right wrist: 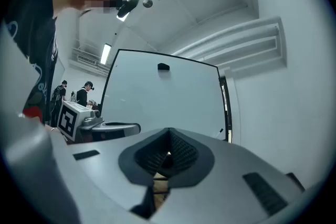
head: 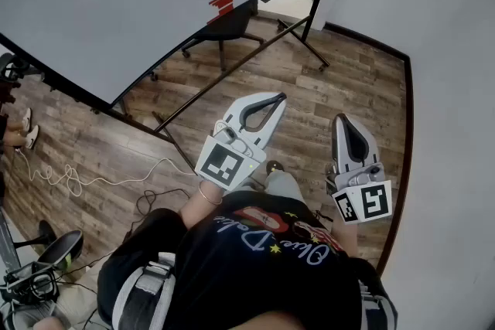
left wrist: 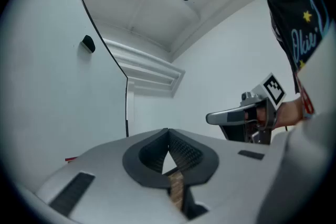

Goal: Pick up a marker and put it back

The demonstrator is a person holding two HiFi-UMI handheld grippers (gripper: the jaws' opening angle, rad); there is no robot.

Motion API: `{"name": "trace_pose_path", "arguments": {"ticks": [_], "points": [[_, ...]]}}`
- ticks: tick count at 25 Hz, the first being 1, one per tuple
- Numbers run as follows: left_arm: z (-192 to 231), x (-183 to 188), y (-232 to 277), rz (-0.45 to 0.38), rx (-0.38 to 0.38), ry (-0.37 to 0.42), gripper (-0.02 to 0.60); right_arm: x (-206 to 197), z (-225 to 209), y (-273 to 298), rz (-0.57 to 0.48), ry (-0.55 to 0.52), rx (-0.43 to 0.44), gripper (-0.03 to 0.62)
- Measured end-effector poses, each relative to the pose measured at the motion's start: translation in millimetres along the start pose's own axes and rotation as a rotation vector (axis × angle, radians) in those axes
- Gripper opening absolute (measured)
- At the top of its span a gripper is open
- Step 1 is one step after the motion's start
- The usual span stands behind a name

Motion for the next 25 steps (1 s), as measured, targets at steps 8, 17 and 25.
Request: {"name": "trace_pose_path", "arguments": {"ticks": [8,17,25], "points": [[-1.1,1.1,-6.4,0.009,0.001,-0.003,0.003,3.8,1.5,-5.1,-0.026,0.013,-0.013,0.0],[-2.5,0.5,-8.9,-0.005,-0.047,-0.009,0.003,8.9,7.2,-17.8,-0.066,0.018,-0.075,0.0],[-8.9,1.0,1.0,-0.013,-0.052,-0.02,0.003,12.8,-9.7,-28.0,-0.076,0.006,-0.113,0.0]]}}
Point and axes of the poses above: the fingertips, and each gripper's own axes: y forward along the fingers, z to its left, x out of its top, the point moved 6 cm from there along -y, backward along the fingers, and after that the axes turned 2 degrees about x, right-handed, at the moved point
